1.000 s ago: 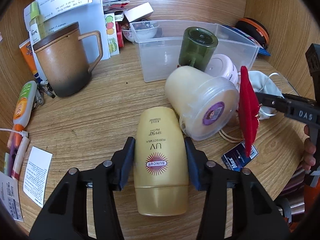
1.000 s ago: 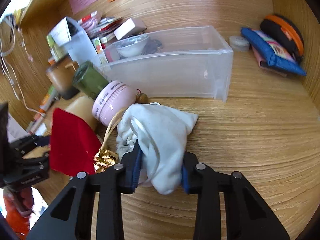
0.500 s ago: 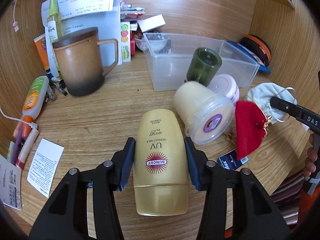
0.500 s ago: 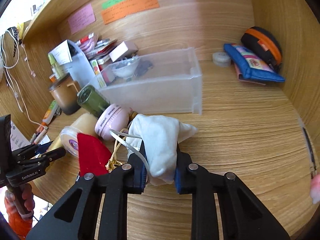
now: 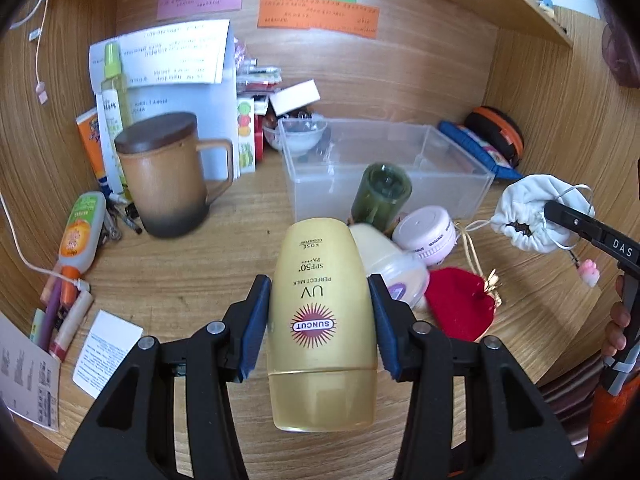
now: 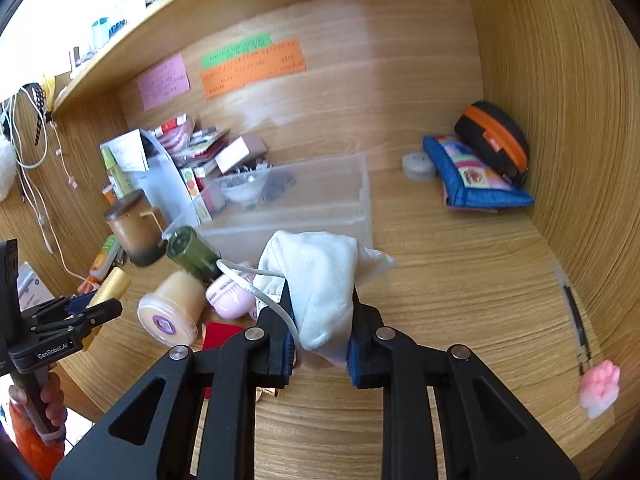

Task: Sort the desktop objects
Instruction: 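Lift the sunscreen bottle with left tool while right tool lifts the white pouch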

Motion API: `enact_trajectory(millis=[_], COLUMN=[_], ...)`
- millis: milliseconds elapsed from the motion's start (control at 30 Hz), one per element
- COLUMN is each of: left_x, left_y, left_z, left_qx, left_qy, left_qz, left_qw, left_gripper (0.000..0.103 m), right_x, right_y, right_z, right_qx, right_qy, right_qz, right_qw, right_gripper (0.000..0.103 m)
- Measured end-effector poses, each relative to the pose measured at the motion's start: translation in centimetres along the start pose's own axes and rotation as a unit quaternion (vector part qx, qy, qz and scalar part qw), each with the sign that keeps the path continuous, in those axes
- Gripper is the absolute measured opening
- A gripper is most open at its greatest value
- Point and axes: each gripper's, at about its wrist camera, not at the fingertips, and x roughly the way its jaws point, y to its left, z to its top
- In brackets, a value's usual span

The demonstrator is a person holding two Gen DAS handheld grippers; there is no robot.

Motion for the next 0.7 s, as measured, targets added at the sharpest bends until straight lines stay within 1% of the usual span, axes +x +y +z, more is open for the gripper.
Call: enact_trajectory(millis=[300, 400, 533, 700], left_x=[-1.4, -1.8, -2.2, -2.7], left_y=[-0.2, -0.2, -0.1, -0.5], left_z=[2.2, 3.0, 4.4, 6.3], left_qx=[0.009, 0.012, 0.012, 0.026], left_qy=[-0.026, -0.035, -0.042, -0.051], left_qz=[-0.004, -0.002, -0.015, -0.020], left_qw=[0.9996, 0.9993, 0.9989, 0.9982], left_gripper=[0.048, 0.048, 0.048, 0.048], right_x=[-1.6, -2.2, -2.6, -3.1], right_y=[0.1, 0.5, 0.7, 1.0], right_z=[1.8, 2.4, 3.3, 4.6], right_qx=[-0.010, -0.021, -0.027, -0.034], right_qy=[-0.026, -0.038, -0.050, -0.068], right_qz=[0.007, 0.002, -0.001, -0.002], right_qw=[1.000, 0.999, 0.998, 0.997], right_gripper=[0.018, 0.018, 0.018, 0.018])
